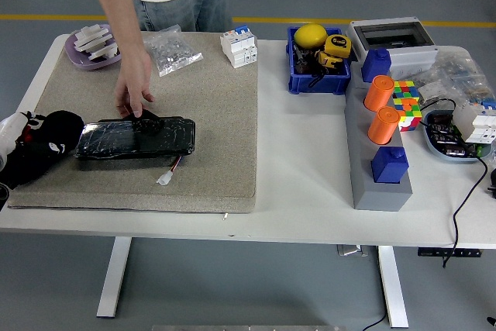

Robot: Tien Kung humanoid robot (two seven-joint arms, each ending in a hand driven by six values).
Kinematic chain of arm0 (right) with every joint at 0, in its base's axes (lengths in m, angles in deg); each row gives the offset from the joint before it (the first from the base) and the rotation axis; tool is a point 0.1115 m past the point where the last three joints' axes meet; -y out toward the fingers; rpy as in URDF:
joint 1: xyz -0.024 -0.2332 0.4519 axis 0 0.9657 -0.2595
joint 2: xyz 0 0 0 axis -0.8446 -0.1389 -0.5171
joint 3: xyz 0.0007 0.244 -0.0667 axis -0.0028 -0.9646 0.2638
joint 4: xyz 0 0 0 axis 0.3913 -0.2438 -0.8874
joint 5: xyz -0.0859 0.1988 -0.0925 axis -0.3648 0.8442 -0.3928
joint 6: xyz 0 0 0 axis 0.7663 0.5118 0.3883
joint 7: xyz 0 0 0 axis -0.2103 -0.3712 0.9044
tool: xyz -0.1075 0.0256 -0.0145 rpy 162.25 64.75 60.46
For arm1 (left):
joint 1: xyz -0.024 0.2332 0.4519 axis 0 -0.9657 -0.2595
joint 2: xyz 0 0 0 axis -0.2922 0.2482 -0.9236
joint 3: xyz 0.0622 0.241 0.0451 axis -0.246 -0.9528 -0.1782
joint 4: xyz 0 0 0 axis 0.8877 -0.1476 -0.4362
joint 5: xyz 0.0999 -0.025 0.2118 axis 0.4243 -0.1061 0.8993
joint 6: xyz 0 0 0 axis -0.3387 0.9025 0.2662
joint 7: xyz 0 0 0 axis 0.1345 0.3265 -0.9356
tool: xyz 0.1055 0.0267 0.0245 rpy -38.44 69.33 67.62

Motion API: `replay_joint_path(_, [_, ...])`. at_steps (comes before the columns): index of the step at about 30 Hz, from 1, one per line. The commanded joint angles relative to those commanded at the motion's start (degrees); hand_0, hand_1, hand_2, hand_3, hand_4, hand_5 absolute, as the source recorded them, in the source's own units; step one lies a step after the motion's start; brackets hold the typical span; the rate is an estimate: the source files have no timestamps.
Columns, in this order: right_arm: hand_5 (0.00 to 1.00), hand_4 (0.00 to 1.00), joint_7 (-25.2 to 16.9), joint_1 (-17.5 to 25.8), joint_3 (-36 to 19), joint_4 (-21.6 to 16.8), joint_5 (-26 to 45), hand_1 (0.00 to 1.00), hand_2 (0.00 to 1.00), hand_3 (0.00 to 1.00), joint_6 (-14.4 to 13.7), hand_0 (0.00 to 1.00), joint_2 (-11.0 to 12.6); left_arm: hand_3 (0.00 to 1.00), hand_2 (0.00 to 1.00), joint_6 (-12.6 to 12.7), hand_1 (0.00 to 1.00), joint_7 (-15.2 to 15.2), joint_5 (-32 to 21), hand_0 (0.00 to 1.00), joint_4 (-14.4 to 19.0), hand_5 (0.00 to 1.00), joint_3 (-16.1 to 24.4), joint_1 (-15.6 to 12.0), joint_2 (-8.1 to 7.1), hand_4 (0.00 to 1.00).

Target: Pick the rag up,wipe the panel,place it on the desk

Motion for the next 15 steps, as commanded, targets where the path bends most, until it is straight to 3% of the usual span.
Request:
replay_joint_path(4, [0.605, 0.998, 0.0, -0.1, 0.1, 0.0, 0.0, 0.534, 0.656, 0.620, 0.0, 0.739, 0.0, 0.835, 0.831, 0.6, 0.729, -0.3, -0.2, 0.446, -0.1, 0.345, -0.3, 0.2, 0.10, 0.975])
replay_joint_path(5, [0.604, 0.998, 0.0, -0.1, 0.1, 0.0, 0.0, 0.534, 0.656, 0.620, 0.0, 0.739, 0.0, 0.813, 0.811, 0.8, 0.677, -0.4, -0.2, 0.403, -0.2, 0.312, -0.3, 0.2, 0.11, 0.953])
replay_joint_path(10, [0.604, 0.998, 0.0, -0.2, 0.1, 0.0, -0.1, 0.534, 0.656, 0.620, -0.1, 0.739, 0.1, 0.813, 0.811, 1.7, 0.677, -0.8, -0.3, 0.403, -0.7, 0.312, -0.7, 0.2, 0.20, 0.953])
replay_joint_path(11, [0.603, 0.998, 0.0, -0.2, 0.1, 0.1, -0.1, 0.534, 0.656, 0.620, -0.1, 0.740, 0.2, 0.768, 0.796, 1.8, 0.611, -0.9, -0.2, 0.367, -0.8, 0.255, -0.8, 0.1, 0.21, 0.920])
replay_joint_path(15, [0.603, 0.998, 0.0, -0.1, -0.1, 0.1, -0.2, 0.534, 0.656, 0.620, -0.2, 0.740, 0.2, 0.768, 0.796, 2.8, 0.611, -1.3, -0.1, 0.367, -1.2, 0.255, -1.0, 0.0, 0.21, 0.920])
